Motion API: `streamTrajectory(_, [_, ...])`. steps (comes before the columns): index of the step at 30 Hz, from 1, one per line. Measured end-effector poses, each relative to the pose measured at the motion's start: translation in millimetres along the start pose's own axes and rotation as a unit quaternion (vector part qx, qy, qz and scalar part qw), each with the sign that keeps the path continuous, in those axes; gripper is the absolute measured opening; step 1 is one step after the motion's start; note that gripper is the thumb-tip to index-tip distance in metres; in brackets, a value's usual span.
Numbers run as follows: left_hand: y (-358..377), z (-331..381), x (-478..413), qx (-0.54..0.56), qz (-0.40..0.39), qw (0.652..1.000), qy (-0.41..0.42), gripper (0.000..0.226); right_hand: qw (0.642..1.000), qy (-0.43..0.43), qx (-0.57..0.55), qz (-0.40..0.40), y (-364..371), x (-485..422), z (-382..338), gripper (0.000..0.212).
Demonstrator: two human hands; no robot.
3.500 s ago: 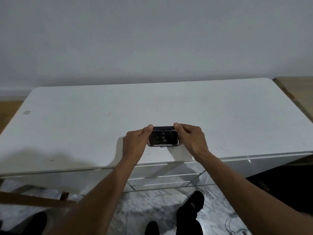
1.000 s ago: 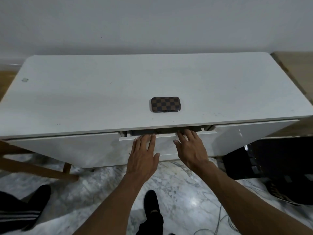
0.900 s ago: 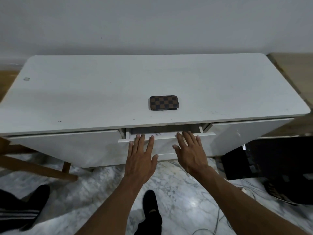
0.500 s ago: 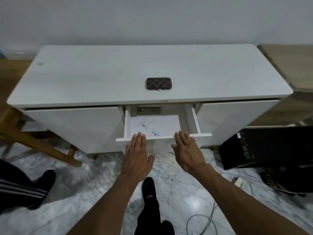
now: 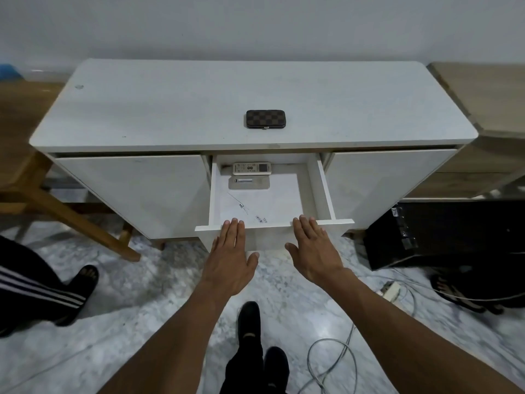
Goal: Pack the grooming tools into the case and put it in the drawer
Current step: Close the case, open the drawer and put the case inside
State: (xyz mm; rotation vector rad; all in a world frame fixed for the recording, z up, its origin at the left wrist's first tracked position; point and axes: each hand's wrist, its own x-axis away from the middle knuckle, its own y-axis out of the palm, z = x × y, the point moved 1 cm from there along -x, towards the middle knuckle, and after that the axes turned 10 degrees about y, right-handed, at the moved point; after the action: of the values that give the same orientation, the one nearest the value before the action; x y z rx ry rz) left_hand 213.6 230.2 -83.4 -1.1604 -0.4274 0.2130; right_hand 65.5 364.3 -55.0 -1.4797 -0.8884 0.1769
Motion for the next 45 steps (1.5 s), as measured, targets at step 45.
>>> streamTrajectory(45, [-165, -73, -233, -0.063, 0.137, 0.987, 0.048, 0.057, 0.992, -0.023, -0.062, 0.106, -189, -194, -77, 0.046])
